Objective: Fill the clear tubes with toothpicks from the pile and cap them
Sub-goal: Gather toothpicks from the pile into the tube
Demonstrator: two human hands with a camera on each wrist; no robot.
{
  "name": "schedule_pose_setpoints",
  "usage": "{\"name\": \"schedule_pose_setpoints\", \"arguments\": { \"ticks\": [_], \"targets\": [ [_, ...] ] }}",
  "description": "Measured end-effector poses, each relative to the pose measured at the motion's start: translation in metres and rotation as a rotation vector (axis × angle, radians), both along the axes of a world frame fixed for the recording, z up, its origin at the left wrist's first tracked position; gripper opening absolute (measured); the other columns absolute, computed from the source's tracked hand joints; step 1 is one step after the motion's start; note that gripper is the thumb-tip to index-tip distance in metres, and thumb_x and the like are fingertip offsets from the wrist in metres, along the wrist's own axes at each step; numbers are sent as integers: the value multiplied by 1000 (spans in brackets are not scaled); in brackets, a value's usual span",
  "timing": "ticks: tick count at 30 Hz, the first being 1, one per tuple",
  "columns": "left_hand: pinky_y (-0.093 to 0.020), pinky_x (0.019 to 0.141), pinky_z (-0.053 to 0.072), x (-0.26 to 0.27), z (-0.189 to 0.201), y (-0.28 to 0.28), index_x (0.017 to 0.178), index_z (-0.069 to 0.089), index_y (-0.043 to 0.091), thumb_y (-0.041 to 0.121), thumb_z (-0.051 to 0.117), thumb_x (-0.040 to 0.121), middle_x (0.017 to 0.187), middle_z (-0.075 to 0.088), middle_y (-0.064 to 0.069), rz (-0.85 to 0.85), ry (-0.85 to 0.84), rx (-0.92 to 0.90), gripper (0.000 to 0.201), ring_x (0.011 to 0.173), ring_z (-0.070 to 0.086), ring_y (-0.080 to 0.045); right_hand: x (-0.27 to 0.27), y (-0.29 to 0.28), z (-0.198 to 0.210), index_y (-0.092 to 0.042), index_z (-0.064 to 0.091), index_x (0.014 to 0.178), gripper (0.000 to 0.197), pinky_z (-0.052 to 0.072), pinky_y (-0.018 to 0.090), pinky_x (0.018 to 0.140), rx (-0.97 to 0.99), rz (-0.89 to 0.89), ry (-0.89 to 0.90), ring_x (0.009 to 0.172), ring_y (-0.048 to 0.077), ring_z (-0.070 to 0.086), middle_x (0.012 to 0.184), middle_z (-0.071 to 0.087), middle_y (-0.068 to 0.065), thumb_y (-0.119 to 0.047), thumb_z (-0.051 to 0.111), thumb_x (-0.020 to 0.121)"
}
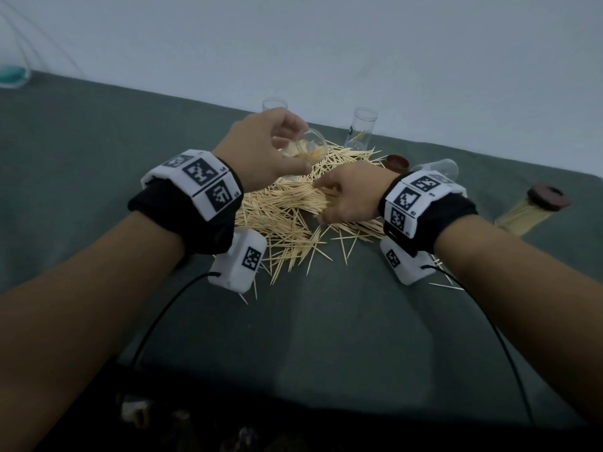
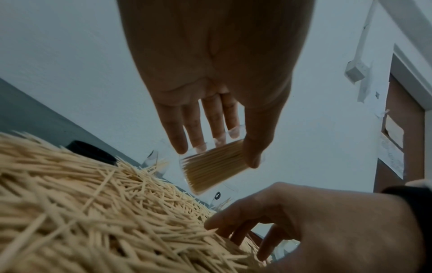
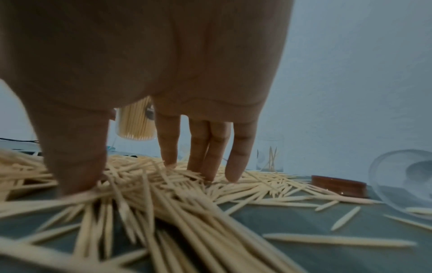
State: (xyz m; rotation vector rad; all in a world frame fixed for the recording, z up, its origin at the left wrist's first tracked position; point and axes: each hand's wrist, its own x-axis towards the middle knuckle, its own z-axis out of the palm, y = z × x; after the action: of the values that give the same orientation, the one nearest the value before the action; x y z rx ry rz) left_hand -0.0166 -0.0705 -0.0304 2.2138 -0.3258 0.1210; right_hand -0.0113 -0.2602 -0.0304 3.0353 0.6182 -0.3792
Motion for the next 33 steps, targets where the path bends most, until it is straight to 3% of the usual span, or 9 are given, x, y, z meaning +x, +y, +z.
{"name": "schedule_pose_setpoints", "arguments": {
  "ticks": [3,7,13,17,21,25,33],
  "targets": [
    [-26,98,50,-1,1,0,119,60,25,35,85,70,116,66,12,-1,0,-7,56,108,62,-5,1,-3,-2,-31,51,137,61,42,33,100,25,-10,-26,118,19,54,129,60,-4,-48,70,82],
    [-30,98,51,-2,0,1,118,60,26,34,85,70,116,66,12,-3,4,-2,55,108,63,-5,0,-3,-5,-32,52,136,63,42,33,99,23,-12,-28,119,20,53,128,60,-4,-52,71,80],
    [-32,98,51,-4,0,3,117,60,27,35,86,69,116,66,12,0,17,-21,55,108,63,-6,-1,-3,-8,-32,56,133,52,44,28,95,77,14,-66,111,17,58,119,64,-4,-42,70,84],
    [-33,99,51,-5,2,3,117,60,26,36,85,69,116,66,11,-3,20,-17,54,108,63,-7,-1,-6,-9,-35,51,137,59,43,28,96,109,-26,-34,114,16,57,124,63,-5,-44,72,82],
    [-33,99,51,-7,5,2,118,60,26,38,84,70,116,66,12,-7,21,-2,55,108,63,-7,-1,-9,-10,-25,49,139,69,41,23,93,136,-80,-8,112,14,58,126,63,-7,-43,77,78],
    [-33,99,50,-8,6,2,119,60,27,38,84,70,116,66,12,0,28,-2,55,108,63,-7,-1,-9,-10,-28,56,134,60,38,20,86,133,-80,-20,108,14,59,118,65,-6,-40,77,79],
    [-35,97,52,-8,6,2,118,60,28,38,84,71,114,66,12,10,32,1,54,105,64,-7,-1,-1,-10,-28,61,128,43,49,30,91,91,-45,-111,106,20,60,113,67,-1,-34,69,86]
  ]
}}
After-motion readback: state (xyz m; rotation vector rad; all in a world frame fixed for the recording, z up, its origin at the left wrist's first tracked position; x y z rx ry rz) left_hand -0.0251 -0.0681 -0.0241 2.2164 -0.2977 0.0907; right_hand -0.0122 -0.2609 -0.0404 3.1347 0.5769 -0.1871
